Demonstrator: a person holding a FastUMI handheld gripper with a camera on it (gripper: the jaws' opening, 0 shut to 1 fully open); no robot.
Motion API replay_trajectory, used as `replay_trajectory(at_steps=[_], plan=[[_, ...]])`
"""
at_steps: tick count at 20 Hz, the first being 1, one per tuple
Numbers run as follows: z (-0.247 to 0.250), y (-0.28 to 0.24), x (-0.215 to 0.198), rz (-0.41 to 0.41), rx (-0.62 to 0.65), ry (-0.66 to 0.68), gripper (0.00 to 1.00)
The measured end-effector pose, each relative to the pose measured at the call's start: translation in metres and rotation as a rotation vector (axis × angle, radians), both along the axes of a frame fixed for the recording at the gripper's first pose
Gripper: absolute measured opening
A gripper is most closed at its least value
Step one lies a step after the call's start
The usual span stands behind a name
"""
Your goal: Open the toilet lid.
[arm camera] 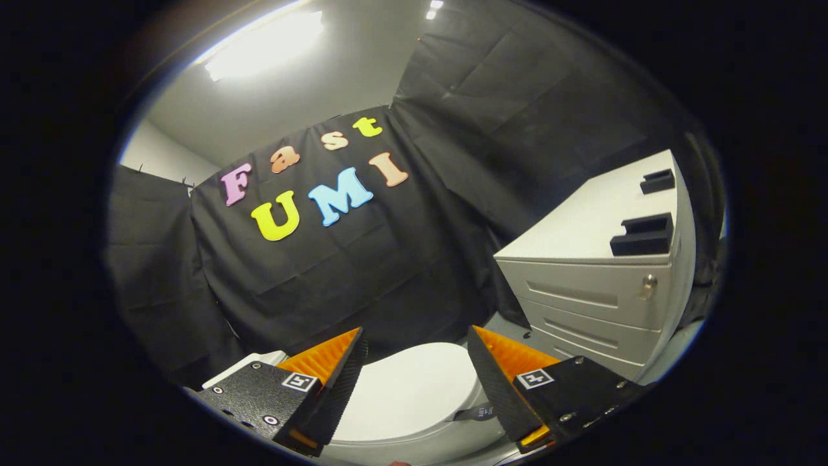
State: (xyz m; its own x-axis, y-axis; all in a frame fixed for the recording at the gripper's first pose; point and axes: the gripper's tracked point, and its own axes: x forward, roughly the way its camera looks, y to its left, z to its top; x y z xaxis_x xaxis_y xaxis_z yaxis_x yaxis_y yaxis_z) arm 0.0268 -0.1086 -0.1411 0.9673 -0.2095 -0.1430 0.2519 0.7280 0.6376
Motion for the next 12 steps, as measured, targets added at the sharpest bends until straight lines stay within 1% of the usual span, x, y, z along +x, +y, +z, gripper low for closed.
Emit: replay_trajectory(at_steps=[3,7,12], plan=[[-0.029,-0.002,0.0,-0.026,0.097,0.021,0.96],[-0.068,0.0,0.002,-0.04,0.215,0.052,0.95],[-0.118,0.0,0.002,-0.066,0.325,0.125,0.94]])
